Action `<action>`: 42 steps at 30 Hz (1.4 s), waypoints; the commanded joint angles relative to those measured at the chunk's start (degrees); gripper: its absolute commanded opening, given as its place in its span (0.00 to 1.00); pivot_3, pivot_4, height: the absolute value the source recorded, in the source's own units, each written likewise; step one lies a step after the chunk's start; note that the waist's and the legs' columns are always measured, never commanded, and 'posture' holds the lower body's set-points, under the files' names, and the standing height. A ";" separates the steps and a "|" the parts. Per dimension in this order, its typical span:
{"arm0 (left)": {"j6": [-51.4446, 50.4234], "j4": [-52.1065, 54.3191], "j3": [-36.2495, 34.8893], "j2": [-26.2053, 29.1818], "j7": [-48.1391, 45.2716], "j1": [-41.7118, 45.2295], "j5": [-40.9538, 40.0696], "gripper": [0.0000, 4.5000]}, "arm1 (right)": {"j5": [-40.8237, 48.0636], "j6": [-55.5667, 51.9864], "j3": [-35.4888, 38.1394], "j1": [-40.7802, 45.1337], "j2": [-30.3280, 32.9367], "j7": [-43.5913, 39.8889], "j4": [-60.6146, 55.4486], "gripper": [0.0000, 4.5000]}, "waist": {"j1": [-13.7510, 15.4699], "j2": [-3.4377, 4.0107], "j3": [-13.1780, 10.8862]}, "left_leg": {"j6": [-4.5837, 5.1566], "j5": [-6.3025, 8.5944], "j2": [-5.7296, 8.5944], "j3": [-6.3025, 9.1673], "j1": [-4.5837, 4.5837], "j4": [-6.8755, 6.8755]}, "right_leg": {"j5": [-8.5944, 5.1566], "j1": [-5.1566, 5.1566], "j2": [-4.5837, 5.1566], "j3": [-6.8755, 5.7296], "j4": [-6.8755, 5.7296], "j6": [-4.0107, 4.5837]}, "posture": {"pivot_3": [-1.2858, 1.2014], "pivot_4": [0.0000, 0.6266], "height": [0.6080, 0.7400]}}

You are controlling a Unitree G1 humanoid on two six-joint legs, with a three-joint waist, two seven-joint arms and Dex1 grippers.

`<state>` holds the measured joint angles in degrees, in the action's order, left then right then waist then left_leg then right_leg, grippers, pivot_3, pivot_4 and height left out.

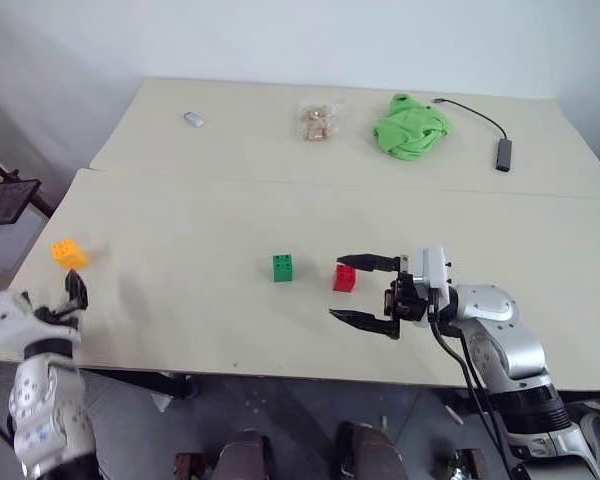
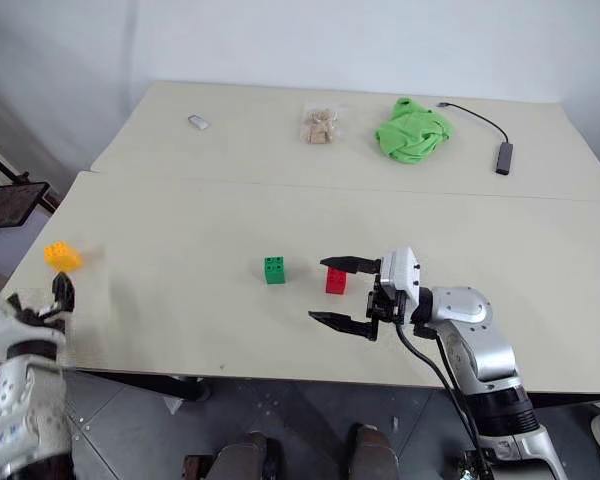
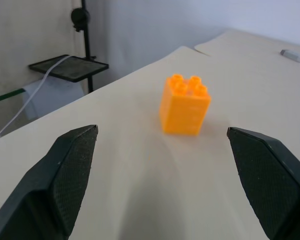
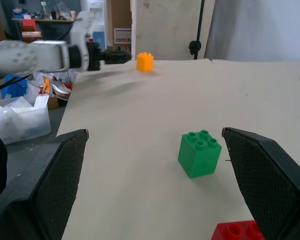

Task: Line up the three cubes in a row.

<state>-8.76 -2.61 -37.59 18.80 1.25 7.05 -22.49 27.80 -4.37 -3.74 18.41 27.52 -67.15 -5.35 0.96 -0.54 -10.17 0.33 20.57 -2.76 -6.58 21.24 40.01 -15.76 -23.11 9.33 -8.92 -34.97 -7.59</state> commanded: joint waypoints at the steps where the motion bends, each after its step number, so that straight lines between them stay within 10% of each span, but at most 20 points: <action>1: 1.04 -6.02 1.56 3.42 2.36 3.39 4.62 0.97 | -0.07 1.17 0.90 -1.21 0.31 0.67 -2.30 1.00 | -0.39 0.00 0.00 | 0.00 0.00 0.00 -0.04 0.01 -0.04 | 0.00 -0.01 0.00 -0.01 0.03 0.00 | 0.52 0.24 1.00; 7: 3.85 -14.81 4.62 5.33 0.22 10.71 5.56 0.94 | -1.32 2.32 1.38 -2.59 0.41 2.69 -3.31 1.00 | -1.03 -0.01 0.00 | -0.04 0.00 -0.01 -0.05 0.00 -0.08 | 0.00 -0.02 0.00 -0.11 0.03 -0.01 | 0.52 0.24 1.00; 17: -0.90 -9.43 4.65 4.73 -4.14 9.79 -0.24 0.33 | -1.97 3.45 3.42 -4.27 1.91 4.44 -3.15 1.00 | -1.02 -0.03 0.00 | -0.07 0.00 -0.03 -0.05 -0.01 -0.07 | 0.01 -0.03 0.00 -0.09 0.02 -0.02 | 0.52 0.24 1.00; 27: -3.89 -12.30 18.86 18.50 -51.05 15.72 -7.41 0.33 | -2.18 3.36 6.43 -7.06 4.96 5.32 -3.11 1.00 | -0.83 -0.02 0.00 | -0.08 -0.01 -0.02 -0.13 0.02 -0.08 | 0.01 -0.08 -0.01 -0.09 0.01 -0.02 | 0.52 0.24 1.00; 32: 16.57 -31.79 35.14 24.03 -78.39 28.56 6.21 0.33 | -1.96 1.54 6.99 -9.93 6.87 5.91 -4.86 1.00 | -1.04 0.01 0.00 | -0.11 -0.02 -0.02 -0.34 0.05 -0.10 | -0.01 -0.23 -0.05 -0.03 0.00 0.00 | 0.52 0.24 1.00; 42: 33.03 -61.21 41.66 20.76 -90.29 45.44 15.90 0.33 | -2.07 0.74 11.36 -16.66 10.40 7.56 -8.49 1.00 | -1.17 -0.01 -0.01 | -0.12 -0.03 -0.04 -0.44 0.11 -0.38 | -0.01 -0.44 -0.10 -0.04 0.08 0.00 | 0.52 0.24 1.00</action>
<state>22.16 -61.87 3.42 39.94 -85.99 51.82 -8.02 25.17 -3.92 5.61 2.22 37.33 -60.24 -11.51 -0.21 -0.55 -10.18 0.21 20.54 -2.79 -7.04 21.35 39.63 -15.76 -23.54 9.23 -8.95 -34.86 -7.60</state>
